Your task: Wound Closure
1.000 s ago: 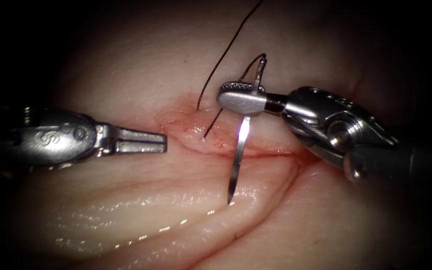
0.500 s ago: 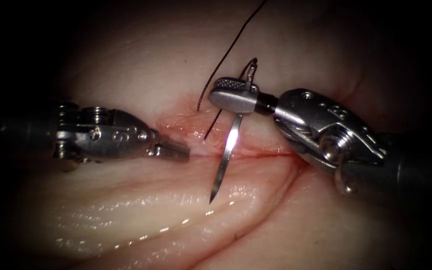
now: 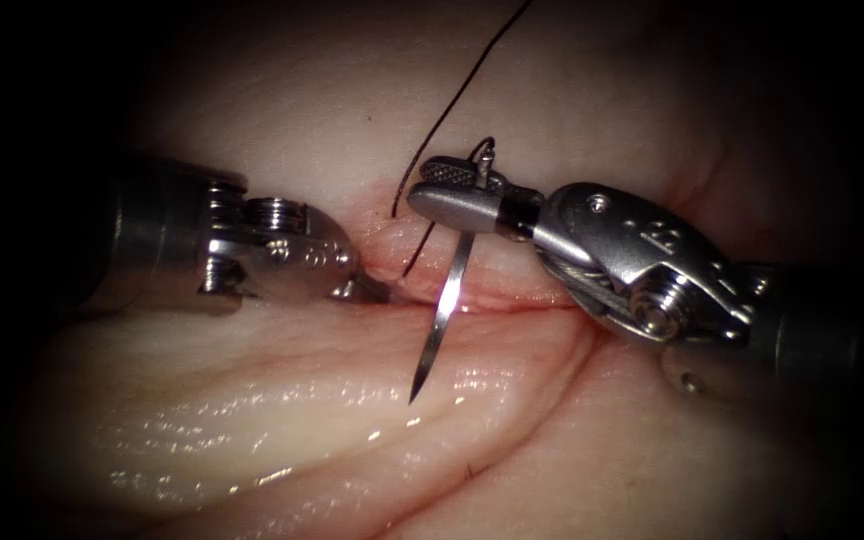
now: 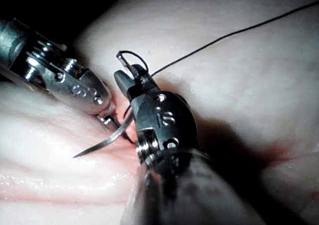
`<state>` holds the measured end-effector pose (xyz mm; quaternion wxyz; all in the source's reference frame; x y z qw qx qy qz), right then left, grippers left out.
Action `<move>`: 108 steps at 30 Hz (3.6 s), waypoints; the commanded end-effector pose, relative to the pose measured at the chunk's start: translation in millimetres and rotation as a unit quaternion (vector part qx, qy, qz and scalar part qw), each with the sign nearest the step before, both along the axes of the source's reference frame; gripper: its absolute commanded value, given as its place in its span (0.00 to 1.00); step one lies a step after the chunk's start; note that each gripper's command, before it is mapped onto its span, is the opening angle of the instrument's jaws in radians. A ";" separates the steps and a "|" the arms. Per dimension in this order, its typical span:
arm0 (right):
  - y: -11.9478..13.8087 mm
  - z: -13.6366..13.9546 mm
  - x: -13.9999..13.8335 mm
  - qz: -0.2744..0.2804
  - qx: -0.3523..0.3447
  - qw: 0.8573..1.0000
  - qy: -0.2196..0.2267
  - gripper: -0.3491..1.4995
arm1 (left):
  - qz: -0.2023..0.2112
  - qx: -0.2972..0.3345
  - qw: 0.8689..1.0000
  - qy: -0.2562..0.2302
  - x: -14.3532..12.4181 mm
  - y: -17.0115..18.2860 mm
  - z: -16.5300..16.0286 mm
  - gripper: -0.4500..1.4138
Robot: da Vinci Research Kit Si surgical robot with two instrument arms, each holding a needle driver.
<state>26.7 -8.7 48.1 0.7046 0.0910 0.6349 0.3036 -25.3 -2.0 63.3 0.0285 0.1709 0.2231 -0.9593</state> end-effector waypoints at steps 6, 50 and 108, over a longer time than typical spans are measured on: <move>2.0 1.8 1.2 0.018 -0.047 0.999 -0.008 0.00 | 0.035 0.016 0.999 0.035 -0.1 -0.3 0.2 0.07; -0.3 6.2 4.7 0.020 -0.155 0.986 -0.061 0.00 | -0.154 -0.114 0.977 -0.091 0.6 -0.4 -11.9 0.04; -0.6 4.9 5.1 -0.002 0.079 0.997 0.006 0.00 | -0.151 -0.104 0.977 -0.105 1.9 -7.3 -9.2 0.00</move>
